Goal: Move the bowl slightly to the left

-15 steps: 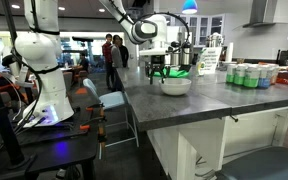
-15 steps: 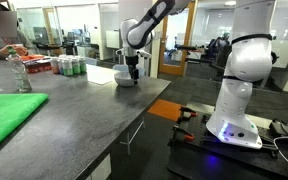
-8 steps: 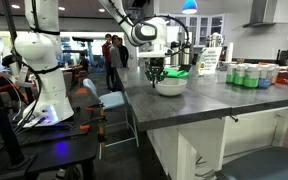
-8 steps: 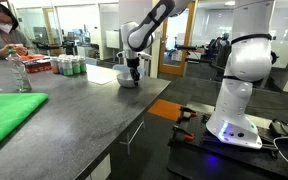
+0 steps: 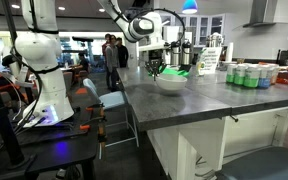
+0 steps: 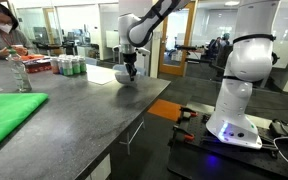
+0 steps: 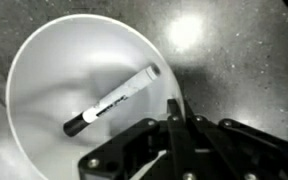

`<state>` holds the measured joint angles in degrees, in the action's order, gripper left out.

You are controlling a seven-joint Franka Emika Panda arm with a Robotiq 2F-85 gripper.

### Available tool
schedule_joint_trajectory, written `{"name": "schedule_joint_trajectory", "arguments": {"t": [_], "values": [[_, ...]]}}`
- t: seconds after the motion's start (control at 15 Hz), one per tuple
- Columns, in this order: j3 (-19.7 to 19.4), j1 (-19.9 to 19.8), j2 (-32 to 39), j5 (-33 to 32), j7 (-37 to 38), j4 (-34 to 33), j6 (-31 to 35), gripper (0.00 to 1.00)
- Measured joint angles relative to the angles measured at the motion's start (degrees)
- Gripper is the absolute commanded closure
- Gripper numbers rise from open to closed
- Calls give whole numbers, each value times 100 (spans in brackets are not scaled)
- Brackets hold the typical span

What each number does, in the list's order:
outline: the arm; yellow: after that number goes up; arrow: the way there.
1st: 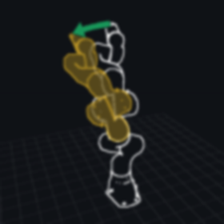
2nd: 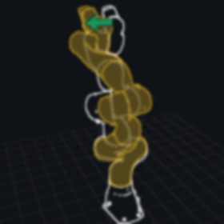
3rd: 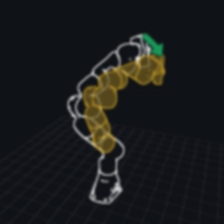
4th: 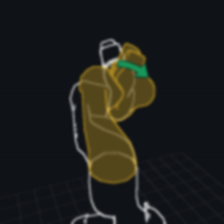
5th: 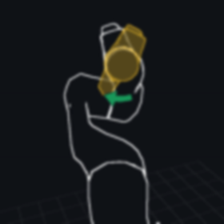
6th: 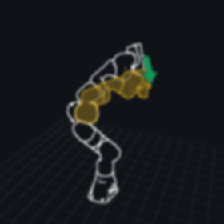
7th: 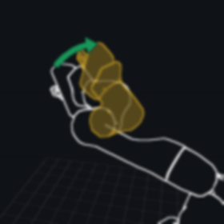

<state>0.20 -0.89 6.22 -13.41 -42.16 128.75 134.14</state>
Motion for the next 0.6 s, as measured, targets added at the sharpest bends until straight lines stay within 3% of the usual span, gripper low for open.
{"name": "schedule_joint_trajectory", "arguments": {"t": [0.6], "values": [[655, 618, -18, -495, 110, -38, 228, 99]]}}
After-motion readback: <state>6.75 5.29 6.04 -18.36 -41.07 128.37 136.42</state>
